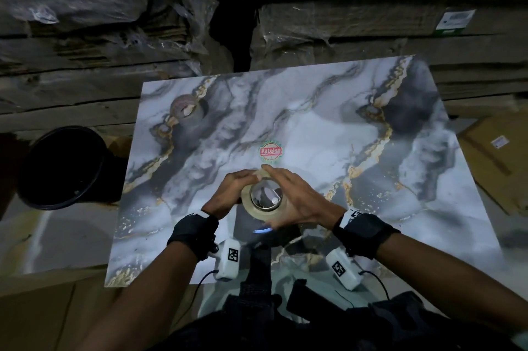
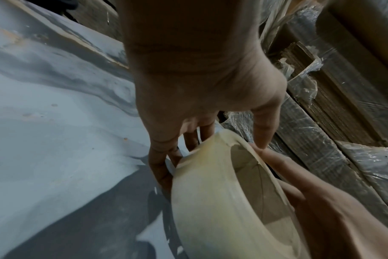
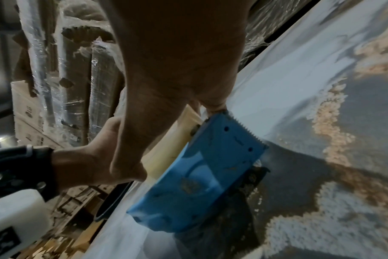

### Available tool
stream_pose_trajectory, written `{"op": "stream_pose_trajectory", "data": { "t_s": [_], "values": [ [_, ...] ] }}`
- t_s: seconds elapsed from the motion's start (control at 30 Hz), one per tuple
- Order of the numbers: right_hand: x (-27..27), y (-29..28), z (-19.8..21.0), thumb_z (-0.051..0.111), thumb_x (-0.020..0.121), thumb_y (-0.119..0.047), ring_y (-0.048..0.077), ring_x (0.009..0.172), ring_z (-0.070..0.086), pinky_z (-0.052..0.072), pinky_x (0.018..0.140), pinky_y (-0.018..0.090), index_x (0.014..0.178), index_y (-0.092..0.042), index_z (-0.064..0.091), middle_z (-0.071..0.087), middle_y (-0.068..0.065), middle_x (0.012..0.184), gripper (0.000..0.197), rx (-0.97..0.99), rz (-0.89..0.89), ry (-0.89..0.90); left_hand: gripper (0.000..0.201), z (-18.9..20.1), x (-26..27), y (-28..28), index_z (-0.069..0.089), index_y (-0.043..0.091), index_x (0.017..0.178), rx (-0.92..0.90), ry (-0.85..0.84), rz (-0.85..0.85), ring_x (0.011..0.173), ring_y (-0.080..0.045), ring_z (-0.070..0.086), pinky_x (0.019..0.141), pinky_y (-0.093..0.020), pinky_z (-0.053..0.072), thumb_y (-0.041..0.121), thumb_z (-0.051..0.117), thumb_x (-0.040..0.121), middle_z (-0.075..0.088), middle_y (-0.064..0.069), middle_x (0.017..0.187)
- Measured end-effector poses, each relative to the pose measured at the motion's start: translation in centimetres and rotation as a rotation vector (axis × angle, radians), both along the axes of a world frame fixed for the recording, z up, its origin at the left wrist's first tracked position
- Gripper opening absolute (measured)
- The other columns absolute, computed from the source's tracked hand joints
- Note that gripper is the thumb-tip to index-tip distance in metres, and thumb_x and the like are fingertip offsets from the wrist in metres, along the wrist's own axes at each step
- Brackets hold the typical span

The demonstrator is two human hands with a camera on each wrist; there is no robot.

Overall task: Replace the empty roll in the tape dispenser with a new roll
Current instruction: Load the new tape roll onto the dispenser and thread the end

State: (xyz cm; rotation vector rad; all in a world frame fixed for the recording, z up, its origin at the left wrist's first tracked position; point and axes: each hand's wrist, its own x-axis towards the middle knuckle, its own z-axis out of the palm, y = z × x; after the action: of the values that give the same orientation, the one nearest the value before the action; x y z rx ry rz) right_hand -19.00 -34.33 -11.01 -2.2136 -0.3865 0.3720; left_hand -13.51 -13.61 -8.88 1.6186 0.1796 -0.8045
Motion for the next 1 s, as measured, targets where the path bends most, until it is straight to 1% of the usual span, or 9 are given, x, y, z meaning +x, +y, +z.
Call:
{"op": "stream_pose_trajectory", "data": {
  "t_s": [0.17, 0.23, 0.33, 0.43, 0.57, 0.67, 0.77, 0.87, 1.0],
  "values": [
    [-0.7, 0.0, 0.1, 0.091, 0.052, -0.071, 0.018, 0.142, 0.044, 0.041, 0.114, 0.04, 0.162, -0.029, 0.016, 0.042, -0.002, 0.156, 0.139, 0.004, -0.03, -0.007, 0.025, 0.0, -0.4, -0.5, 0.076, 0.015, 0.116, -0.041, 0.017, 0.071, 0.089, -0.021, 0.07, 0.065, -0.027, 0.054, 0.015, 0.063, 0.094, 0.077, -0.009, 0.103],
    [-1.0, 0.0, 0.4, 0.089, 0.055, -0.073, 0.018, 0.144, 0.042, 0.04, 0.115, 0.041, 0.161, -0.027, 0.02, 0.041, -0.002, 0.158, 0.135, 0.007, -0.018, -0.038, 0.026, 0.0, -0.2, -0.5, 0.076, 0.015, 0.117, -0.052, 0.043, 0.048, 0.09, -0.022, 0.07, 0.071, -0.029, 0.054, 0.022, 0.065, 0.093, 0.077, -0.008, 0.105],
    [-1.4, 0.0, 0.9, 0.09, 0.059, -0.061, 0.019, 0.142, 0.044, 0.041, 0.114, 0.042, 0.158, -0.022, 0.026, 0.042, -0.001, 0.156, 0.124, 0.025, -0.04, -0.081, 0.045, -0.5, 0.6, -0.7, 0.073, 0.01, 0.119, -0.096, 0.119, 0.003, 0.096, -0.027, 0.064, 0.082, -0.037, 0.046, 0.042, 0.069, 0.087, 0.073, -0.012, 0.11],
    [-1.6, -0.2, 1.2, 0.09, 0.061, -0.053, 0.021, 0.14, 0.046, 0.042, 0.112, 0.043, 0.157, -0.016, 0.028, 0.042, 0.001, 0.155, 0.12, 0.045, -0.045, -0.106, 0.05, -0.7, 1.3, -1.0, 0.072, 0.006, 0.11, -0.118, 0.266, 0.087, 0.075, -0.02, 0.064, 0.072, -0.03, 0.048, 0.051, 0.059, 0.093, 0.072, -0.008, 0.091],
    [-2.0, -0.9, 1.9, 0.094, 0.061, -0.046, 0.017, 0.142, 0.044, 0.042, 0.115, 0.037, 0.157, -0.013, 0.028, 0.041, 0.0, 0.155, 0.121, 0.086, -0.035, -0.107, 0.034, -0.9, 1.4, -0.2, 0.07, 0.003, 0.11, -0.12, 0.304, 0.098, 0.079, -0.024, 0.063, 0.077, -0.034, 0.052, 0.03, 0.051, 0.102, 0.069, -0.012, 0.091],
    [-2.3, -1.1, 2.2, 0.092, 0.059, -0.046, 0.013, 0.14, 0.046, 0.045, 0.113, 0.035, 0.156, -0.014, 0.028, 0.041, -0.002, 0.153, 0.121, 0.107, -0.058, -0.102, 0.023, -1.0, 1.2, 0.5, 0.075, 0.009, 0.103, -0.105, 0.296, 0.034, 0.078, -0.025, 0.06, 0.069, -0.033, 0.053, 0.013, 0.052, 0.1, 0.067, -0.011, 0.087],
    [-2.6, -1.2, 1.8, 0.093, 0.059, -0.042, 0.011, 0.138, 0.046, 0.045, 0.111, 0.031, 0.157, -0.013, 0.025, 0.04, -0.001, 0.152, 0.123, 0.115, -0.072, -0.104, 0.037, -1.3, 1.1, 0.8, 0.079, 0.018, 0.097, -0.098, 0.323, -0.017, 0.076, -0.028, 0.055, 0.068, -0.038, 0.052, -0.001, 0.048, 0.094, 0.062, -0.014, 0.087],
    [-2.9, -1.3, 1.6, 0.094, 0.059, -0.039, 0.01, 0.138, 0.045, 0.046, 0.111, 0.031, 0.159, -0.016, 0.022, 0.039, -0.004, 0.153, 0.125, 0.113, -0.064, -0.097, 0.041, -1.3, 1.1, 0.6, 0.073, 0.014, 0.106, -0.088, 0.317, 0.001, 0.074, -0.026, 0.057, 0.065, -0.036, 0.052, -0.012, 0.042, 0.093, 0.068, -0.01, 0.081],
    [-3.1, -1.4, 1.5, 0.093, 0.06, -0.04, 0.013, 0.138, 0.046, 0.047, 0.11, 0.032, 0.159, -0.016, 0.023, 0.039, -0.003, 0.153, 0.123, 0.114, -0.052, -0.107, 0.042, -1.1, 1.0, 0.3, 0.073, 0.011, 0.104, -0.07, 0.316, 0.034, 0.071, -0.02, 0.063, 0.064, -0.03, 0.056, -0.015, 0.041, 0.093, 0.072, -0.007, 0.078]
  ]
}}
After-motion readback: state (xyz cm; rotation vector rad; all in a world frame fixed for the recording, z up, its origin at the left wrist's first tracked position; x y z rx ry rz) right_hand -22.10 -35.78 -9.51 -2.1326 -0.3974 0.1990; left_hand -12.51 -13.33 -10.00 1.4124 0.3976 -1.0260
